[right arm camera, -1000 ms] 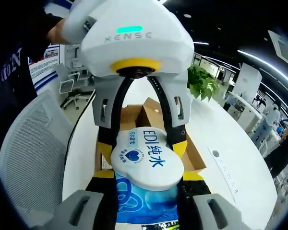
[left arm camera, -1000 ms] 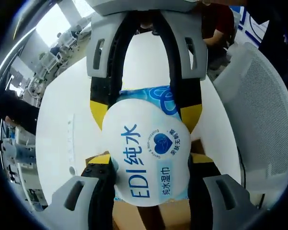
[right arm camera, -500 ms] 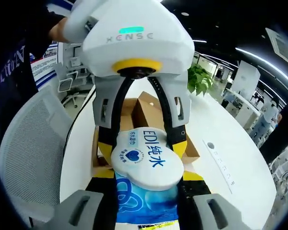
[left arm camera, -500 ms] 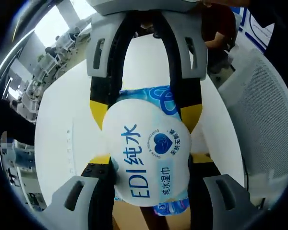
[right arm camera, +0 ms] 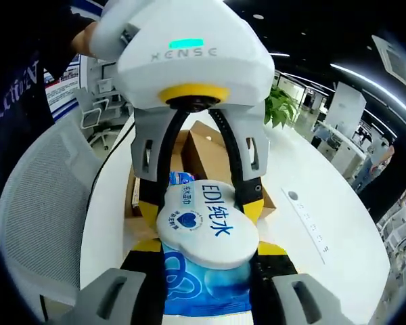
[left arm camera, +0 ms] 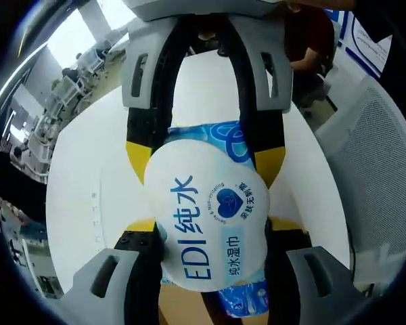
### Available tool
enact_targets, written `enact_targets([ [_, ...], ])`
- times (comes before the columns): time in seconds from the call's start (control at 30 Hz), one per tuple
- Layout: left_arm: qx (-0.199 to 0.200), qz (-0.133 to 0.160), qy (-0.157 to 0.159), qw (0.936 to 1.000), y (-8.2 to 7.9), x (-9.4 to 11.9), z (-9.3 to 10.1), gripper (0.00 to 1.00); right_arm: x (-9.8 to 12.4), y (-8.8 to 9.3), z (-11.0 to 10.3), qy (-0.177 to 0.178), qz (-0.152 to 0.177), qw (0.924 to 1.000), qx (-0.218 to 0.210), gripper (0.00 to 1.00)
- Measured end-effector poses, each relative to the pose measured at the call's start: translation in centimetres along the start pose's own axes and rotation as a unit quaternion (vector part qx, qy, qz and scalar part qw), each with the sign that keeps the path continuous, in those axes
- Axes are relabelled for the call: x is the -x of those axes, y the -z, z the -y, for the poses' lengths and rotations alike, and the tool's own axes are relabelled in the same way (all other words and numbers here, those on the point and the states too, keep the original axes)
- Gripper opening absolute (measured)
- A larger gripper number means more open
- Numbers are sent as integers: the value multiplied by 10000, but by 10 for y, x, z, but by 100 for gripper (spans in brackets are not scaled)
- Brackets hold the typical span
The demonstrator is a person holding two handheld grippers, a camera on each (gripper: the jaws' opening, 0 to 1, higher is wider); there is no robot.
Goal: Operate the shoe box by opening the lid, removing the specified soft item, and placing it in the target area until the item is outside and the box remains undamaged.
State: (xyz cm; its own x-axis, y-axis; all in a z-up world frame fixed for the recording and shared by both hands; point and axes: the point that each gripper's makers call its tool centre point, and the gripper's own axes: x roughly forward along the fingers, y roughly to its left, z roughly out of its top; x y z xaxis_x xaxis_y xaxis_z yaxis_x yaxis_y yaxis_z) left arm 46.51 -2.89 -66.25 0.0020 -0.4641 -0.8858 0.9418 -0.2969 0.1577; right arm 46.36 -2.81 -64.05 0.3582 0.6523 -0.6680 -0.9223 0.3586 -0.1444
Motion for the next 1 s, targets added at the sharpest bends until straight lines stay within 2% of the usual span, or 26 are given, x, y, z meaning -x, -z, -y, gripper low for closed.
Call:
enact_targets([
  [0.37, 25, 22, 21, 10000, 0, -20, -9, 61, -6, 18, 9, -30, -38, 10000, 13, 44],
  [1.0, 121, -112, 64, 9998, 20, -57, -17, 61, -35, 46, 18, -151, -55, 9999, 32, 44],
])
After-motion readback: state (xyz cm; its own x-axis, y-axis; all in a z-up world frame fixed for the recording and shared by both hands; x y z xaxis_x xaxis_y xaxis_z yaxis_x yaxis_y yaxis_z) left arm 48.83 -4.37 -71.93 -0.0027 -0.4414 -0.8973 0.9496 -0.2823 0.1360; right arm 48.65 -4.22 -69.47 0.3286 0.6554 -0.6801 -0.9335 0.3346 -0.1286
